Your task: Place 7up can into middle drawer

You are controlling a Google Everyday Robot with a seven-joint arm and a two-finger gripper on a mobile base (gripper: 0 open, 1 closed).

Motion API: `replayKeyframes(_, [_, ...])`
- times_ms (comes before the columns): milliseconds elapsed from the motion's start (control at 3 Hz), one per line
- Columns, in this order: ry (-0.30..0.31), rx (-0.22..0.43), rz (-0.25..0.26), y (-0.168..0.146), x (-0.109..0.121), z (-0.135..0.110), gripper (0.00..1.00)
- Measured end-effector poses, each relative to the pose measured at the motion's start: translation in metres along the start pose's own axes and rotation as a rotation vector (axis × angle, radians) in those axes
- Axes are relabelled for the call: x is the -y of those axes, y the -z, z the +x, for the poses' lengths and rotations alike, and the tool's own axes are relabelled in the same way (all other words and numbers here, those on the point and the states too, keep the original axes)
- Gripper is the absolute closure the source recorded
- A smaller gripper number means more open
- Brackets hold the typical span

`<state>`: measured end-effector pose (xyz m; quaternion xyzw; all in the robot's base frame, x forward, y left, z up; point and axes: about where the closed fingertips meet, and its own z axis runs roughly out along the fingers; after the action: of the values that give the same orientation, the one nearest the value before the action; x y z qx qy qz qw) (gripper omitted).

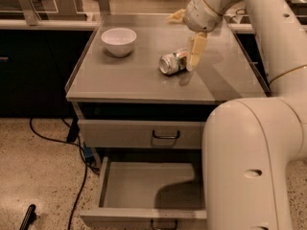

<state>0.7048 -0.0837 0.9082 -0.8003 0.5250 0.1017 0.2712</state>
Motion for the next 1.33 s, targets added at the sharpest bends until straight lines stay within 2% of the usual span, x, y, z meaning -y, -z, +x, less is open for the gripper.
replayKeyframes(333, [-0.02,0.015,-0.023,-0.016,0.002,0.003,0.0])
replayKeyframes(1000, [-0.092,0.013,-0.062,-0.029,-0.008,0.019,0.0])
replayKeyframes(1333, [-0.099,0.022,-0.079,-0.038,-0.009,0.019,0.0])
